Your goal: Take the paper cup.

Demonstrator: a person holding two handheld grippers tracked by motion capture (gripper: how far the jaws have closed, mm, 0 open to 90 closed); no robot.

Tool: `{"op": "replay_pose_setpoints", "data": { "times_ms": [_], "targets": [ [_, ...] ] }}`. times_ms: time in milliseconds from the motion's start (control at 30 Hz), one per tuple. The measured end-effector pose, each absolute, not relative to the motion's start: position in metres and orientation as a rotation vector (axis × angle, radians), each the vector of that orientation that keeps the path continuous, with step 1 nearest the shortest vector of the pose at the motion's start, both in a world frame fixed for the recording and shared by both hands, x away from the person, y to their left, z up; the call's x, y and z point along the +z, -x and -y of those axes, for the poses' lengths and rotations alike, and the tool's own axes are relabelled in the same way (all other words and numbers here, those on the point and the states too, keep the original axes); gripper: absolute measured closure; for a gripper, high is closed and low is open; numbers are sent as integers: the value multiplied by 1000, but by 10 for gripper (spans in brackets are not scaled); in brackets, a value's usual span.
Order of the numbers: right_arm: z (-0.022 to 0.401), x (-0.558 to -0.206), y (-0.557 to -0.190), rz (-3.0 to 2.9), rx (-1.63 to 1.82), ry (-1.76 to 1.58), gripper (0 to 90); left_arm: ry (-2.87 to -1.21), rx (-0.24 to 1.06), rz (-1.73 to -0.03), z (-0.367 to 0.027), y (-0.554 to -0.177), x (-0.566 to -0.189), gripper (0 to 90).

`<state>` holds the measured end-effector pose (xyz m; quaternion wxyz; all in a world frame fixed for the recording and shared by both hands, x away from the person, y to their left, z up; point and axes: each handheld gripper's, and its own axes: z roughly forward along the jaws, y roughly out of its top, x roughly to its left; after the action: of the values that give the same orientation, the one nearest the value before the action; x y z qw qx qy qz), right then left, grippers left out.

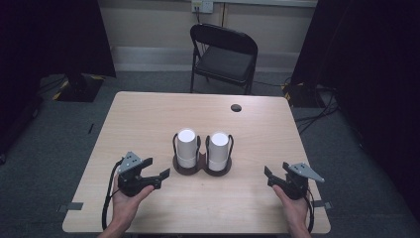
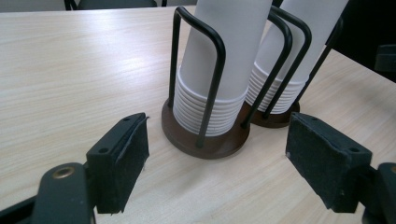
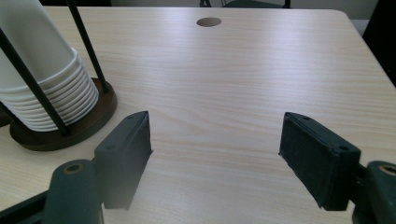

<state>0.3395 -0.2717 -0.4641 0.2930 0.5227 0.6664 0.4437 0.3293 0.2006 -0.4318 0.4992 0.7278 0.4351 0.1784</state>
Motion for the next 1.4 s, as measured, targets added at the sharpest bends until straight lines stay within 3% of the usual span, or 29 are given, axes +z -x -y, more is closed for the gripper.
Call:
{"op": "replay_pose_setpoints", "data": {
  "times_ms": [333, 800, 867, 1400],
  "targets": [
    [261, -463, -339, -1823, 1227, -1350, 241, -1750, 411, -1073, -201, -332, -436, 219],
    [234, -452, -324, -1920, 1339, -1193, 304, -1749, 408, -1068, -200, -328, -434, 215],
    [232, -447, -325, -1959, 1360, -1233, 335, -1763, 399, -1064, -197, -328, -436, 221],
    [213, -416, -341, -1958, 1470, -1113, 327, -1782, 381, -1060, -192, -329, -439, 232]
  ]
}}
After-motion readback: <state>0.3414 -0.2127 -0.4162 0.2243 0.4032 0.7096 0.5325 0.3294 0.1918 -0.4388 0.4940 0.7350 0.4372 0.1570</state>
